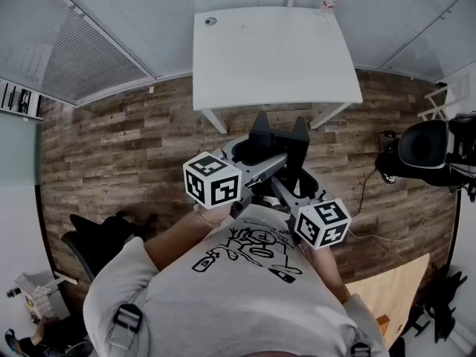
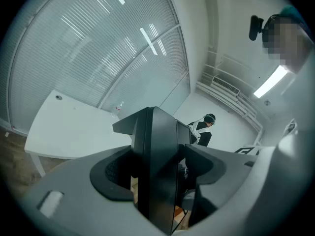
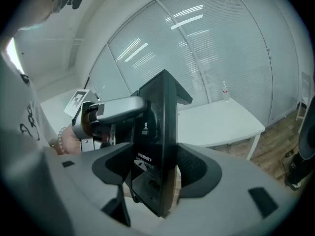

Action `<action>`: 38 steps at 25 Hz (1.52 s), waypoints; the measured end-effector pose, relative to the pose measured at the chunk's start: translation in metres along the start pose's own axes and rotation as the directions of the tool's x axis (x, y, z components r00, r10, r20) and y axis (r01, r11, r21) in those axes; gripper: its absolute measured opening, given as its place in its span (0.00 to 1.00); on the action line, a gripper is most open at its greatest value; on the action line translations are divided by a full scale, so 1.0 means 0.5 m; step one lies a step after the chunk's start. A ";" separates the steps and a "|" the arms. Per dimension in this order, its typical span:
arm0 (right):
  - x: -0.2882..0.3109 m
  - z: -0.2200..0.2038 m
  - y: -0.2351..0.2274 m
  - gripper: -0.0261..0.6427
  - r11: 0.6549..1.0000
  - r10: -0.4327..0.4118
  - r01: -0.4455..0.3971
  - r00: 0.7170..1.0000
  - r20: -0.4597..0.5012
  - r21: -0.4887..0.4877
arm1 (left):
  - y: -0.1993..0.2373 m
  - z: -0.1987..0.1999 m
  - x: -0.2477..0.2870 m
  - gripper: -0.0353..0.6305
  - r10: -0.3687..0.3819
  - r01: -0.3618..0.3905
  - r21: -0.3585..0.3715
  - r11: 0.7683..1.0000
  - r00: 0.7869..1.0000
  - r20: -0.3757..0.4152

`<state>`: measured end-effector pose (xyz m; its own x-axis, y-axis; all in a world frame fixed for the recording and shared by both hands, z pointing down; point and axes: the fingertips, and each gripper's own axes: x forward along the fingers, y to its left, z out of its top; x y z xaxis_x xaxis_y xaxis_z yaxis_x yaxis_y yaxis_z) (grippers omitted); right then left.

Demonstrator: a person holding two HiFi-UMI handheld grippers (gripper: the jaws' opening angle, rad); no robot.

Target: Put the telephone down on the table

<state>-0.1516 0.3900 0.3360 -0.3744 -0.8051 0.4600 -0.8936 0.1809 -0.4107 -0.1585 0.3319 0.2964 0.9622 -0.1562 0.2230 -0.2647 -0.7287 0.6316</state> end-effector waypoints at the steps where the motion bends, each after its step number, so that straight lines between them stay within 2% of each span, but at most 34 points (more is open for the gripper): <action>1: 0.006 0.001 0.005 0.44 1.000 -0.001 0.001 1.000 0.001 0.000 | 0.005 0.002 -0.006 0.54 -0.001 0.001 0.000 1.000 1.000 0.001; 21: 0.126 0.001 0.104 0.44 1.000 0.004 -0.004 1.000 -0.016 0.001 | 0.107 0.034 -0.120 0.53 0.005 -0.005 -0.014 1.000 1.000 0.010; 29: 0.163 0.024 0.074 0.44 1.000 0.023 -0.023 0.999 -0.032 -0.003 | 0.146 0.059 -0.094 0.53 0.023 -0.022 -0.029 0.999 1.000 0.016; 38: 0.172 0.088 -0.025 0.44 1.000 0.015 -0.015 0.999 -0.032 0.004 | 0.161 0.110 0.012 0.53 0.014 -0.014 -0.032 0.999 1.000 0.007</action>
<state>-0.1616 0.2935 0.3462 -0.3953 -0.7840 0.4785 -0.8871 0.1907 -0.4204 -0.1703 0.2357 0.3080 0.9589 -0.1709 0.2264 -0.2796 -0.7047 0.6521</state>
